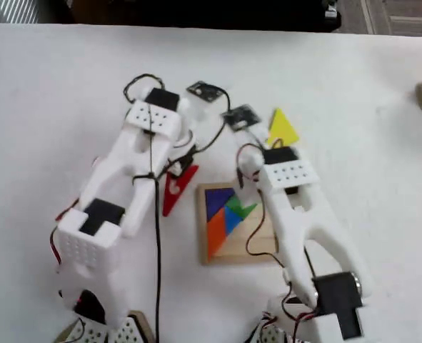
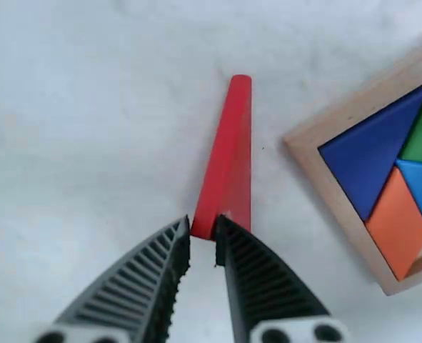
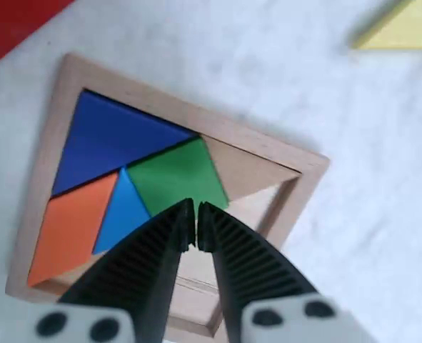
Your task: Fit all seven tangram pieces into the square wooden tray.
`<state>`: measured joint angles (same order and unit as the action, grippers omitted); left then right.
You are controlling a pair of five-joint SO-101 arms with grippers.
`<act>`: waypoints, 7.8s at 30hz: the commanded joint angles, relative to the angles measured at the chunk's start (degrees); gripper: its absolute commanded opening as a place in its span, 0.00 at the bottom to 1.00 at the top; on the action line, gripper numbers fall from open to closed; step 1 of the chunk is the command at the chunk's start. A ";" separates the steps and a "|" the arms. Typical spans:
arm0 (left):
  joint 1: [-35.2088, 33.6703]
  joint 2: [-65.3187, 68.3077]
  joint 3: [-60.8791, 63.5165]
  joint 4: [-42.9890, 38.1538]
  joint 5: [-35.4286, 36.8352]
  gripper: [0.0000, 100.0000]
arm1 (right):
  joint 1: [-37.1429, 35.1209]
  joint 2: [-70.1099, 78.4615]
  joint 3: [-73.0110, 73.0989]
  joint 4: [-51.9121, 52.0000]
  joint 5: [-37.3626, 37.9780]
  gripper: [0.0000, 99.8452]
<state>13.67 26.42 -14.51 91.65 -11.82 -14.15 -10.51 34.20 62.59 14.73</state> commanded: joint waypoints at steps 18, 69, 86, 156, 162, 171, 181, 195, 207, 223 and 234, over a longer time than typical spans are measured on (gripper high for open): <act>-9.27 -6.64 1.49 -1.76 2.37 0.18 | 1.45 -5.93 2.46 -2.07 0.53 0.02; -4.35 26.95 -27.43 10.20 -7.74 0.34 | 1.36 -6.02 2.55 -1.98 0.62 0.02; -6.02 24.75 -27.08 3.87 -8.70 0.32 | 1.36 -6.20 2.55 -1.80 0.62 0.02; -0.66 -0.92 11.25 -16.62 0.44 0.21 | 1.36 -6.37 3.25 -2.77 0.62 0.02; 0.31 -3.30 11.25 -14.68 0.62 0.21 | 1.36 -6.37 3.16 -2.77 0.62 0.02; 4.44 -3.82 11.16 -12.92 7.56 0.21 | 1.36 -6.37 3.08 -2.86 0.62 0.02; 7.78 -5.93 11.16 -12.84 7.74 0.21 | 1.45 -6.37 3.25 -4.09 0.62 0.02; 14.29 -8.48 10.90 -12.48 12.92 0.21 | 1.98 -6.37 3.25 -4.00 0.62 0.02; 17.36 -8.40 11.16 -16.18 12.92 0.21 | 3.91 -6.37 3.16 -4.00 0.70 0.02; 20.18 -8.40 17.67 -24.44 12.92 0.21 | 14.81 -6.11 6.15 -6.29 4.40 0.02; 20.00 -8.31 18.81 -25.32 12.92 0.21 | 15.60 -5.93 6.15 -6.37 4.40 0.02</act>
<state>33.10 20.88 4.48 67.21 0.40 0.79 -14.29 40.70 57.14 18.33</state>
